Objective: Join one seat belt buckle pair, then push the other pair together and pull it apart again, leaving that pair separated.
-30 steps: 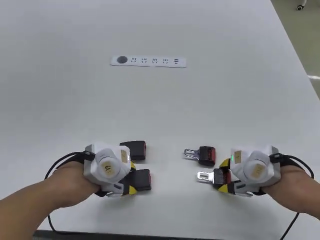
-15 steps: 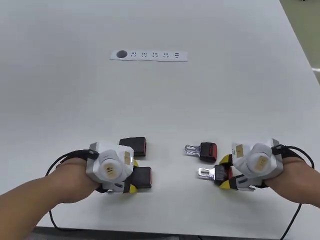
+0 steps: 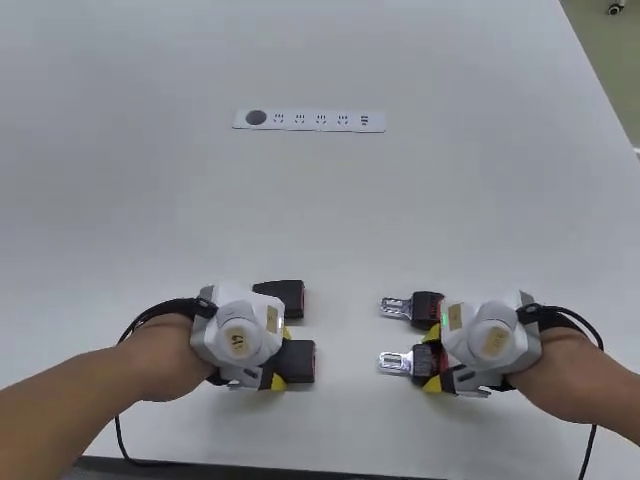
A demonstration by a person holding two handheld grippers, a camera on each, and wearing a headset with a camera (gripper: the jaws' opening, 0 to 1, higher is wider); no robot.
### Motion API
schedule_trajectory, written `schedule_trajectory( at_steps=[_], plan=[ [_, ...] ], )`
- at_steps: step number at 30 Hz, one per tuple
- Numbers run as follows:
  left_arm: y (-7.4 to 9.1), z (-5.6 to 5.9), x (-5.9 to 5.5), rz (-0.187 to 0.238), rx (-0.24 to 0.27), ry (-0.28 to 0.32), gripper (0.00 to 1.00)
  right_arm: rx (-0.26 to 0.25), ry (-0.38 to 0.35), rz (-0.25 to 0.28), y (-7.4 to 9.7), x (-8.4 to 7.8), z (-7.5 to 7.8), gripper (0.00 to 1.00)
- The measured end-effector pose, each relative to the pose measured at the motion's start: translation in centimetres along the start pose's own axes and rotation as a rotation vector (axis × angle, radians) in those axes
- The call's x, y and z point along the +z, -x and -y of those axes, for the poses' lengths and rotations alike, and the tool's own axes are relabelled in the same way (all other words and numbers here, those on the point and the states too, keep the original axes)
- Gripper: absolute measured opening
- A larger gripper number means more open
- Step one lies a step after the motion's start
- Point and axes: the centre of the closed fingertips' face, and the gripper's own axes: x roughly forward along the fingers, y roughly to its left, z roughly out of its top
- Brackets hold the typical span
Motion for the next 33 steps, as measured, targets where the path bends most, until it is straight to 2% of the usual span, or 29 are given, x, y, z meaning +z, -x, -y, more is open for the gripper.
schedule_trajectory(
  at_steps=[6,15,18,27,33],
  plan=[
    [0.0,0.0,0.0,-0.001,-0.004,-0.003,0.33,-0.009,-0.016,0.014,-1.1,1.6,0.1,0.29],
    [0.0,0.0,-0.1,-0.002,-0.002,-0.005,0.33,0.004,0.023,0.015,-3.2,5.5,-0.9,0.29],
    [0.0,0.0,-0.1,-0.002,0.001,-0.005,0.33,0.0,0.022,0.005,-3.7,6.4,-0.9,0.29],
    [0.2,0.2,0.2,-0.004,0.003,-0.005,0.33,-0.018,0.025,-0.062,-3.8,6.9,-1.0,0.29],
    [0.2,0.2,0.1,0.005,0.008,-0.006,0.33,-0.012,0.033,-0.041,-3.6,6.9,-0.9,0.29]
  ],
)
